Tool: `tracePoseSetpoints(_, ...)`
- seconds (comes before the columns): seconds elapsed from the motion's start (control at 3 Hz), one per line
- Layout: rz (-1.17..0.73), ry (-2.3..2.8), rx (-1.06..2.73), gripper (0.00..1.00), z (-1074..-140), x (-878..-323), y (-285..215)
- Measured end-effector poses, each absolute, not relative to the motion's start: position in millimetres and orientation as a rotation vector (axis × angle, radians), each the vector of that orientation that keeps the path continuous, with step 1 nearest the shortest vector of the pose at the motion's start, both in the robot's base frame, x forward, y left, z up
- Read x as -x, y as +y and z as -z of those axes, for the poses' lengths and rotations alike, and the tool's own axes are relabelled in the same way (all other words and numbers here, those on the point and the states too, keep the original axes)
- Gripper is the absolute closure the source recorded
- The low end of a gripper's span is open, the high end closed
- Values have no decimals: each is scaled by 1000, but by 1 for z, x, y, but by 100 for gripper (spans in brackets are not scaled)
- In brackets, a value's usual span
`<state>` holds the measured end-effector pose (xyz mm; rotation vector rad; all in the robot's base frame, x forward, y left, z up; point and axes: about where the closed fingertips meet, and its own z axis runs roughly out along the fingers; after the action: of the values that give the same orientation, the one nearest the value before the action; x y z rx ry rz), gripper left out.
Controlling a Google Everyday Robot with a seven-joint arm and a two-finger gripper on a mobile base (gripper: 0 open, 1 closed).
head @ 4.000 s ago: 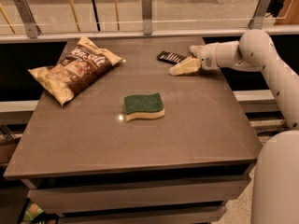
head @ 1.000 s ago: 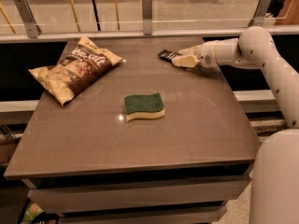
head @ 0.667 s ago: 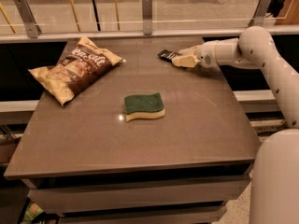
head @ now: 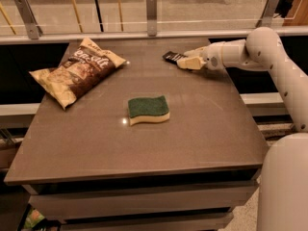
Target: Pick rxbar chocolate
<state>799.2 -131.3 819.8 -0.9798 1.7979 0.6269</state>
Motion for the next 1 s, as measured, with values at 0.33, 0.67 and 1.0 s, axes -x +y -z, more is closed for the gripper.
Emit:
tracePoseSetpoints(0.33,-627,1798,980,100,-820,-799,-131)
tracePoseSetpoints(0.67,-588,1766,1051,100,-858,-794,-117)
tracePoseSetpoints(1.0,-588,1766,1051,100,-858,-794,-116)
